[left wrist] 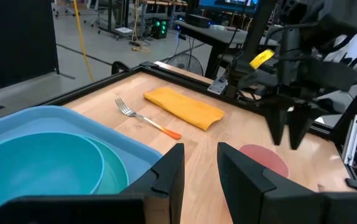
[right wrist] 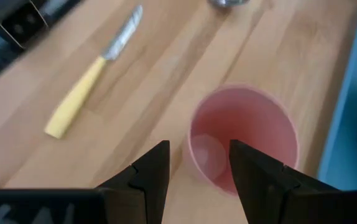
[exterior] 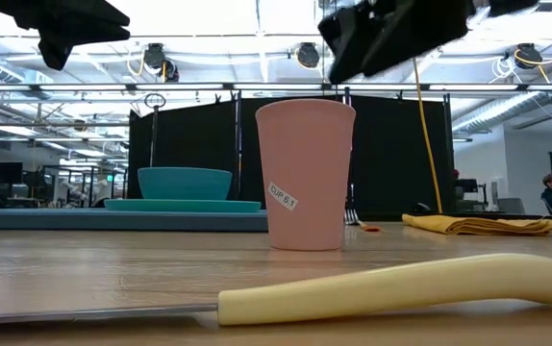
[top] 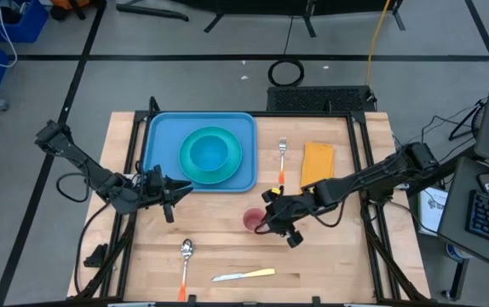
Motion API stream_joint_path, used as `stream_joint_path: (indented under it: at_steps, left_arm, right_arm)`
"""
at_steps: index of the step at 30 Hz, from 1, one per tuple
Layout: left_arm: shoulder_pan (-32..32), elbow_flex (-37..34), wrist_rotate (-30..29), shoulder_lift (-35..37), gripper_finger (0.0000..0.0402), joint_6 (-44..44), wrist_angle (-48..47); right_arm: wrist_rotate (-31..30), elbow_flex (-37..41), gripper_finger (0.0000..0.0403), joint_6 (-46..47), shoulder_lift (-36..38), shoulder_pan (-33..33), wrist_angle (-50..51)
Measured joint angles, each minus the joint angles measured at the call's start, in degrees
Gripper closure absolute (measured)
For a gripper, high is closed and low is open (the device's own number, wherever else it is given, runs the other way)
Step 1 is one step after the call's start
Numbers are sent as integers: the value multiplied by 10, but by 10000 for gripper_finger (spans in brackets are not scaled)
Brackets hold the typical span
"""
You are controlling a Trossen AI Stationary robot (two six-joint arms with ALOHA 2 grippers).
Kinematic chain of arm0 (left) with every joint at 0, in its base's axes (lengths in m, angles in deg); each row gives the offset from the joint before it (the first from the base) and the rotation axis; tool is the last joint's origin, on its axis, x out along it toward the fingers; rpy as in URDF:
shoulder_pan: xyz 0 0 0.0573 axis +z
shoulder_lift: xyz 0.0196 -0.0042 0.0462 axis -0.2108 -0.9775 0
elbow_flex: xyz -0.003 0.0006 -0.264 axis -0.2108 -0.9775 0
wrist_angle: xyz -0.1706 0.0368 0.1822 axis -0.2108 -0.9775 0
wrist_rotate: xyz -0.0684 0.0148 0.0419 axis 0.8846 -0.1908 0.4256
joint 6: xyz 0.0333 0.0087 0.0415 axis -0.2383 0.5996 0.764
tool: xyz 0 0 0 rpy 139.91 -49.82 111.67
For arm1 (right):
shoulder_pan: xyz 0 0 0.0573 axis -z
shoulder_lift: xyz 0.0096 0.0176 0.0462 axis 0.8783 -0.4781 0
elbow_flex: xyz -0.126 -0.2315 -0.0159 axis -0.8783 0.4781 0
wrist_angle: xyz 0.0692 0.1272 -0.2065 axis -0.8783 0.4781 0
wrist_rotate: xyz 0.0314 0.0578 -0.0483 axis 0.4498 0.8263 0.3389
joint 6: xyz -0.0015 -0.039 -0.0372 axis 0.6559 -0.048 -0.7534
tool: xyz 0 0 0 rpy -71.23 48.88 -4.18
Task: Set up tray
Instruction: Put the pink cup on top of the green plate on the blue serving tray
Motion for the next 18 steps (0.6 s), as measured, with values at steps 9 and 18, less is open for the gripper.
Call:
stream_joint_path:
  at_steps: [9,18]
  left_arm:
    - [0,0,0,0,304,-2,-2]
    - [0,0,-1,0,304,-3,-5]
  right_arm:
    - [2,-1,248,-5,-19,6,0]
    - [1,0,248,-13,-37,6,-3]
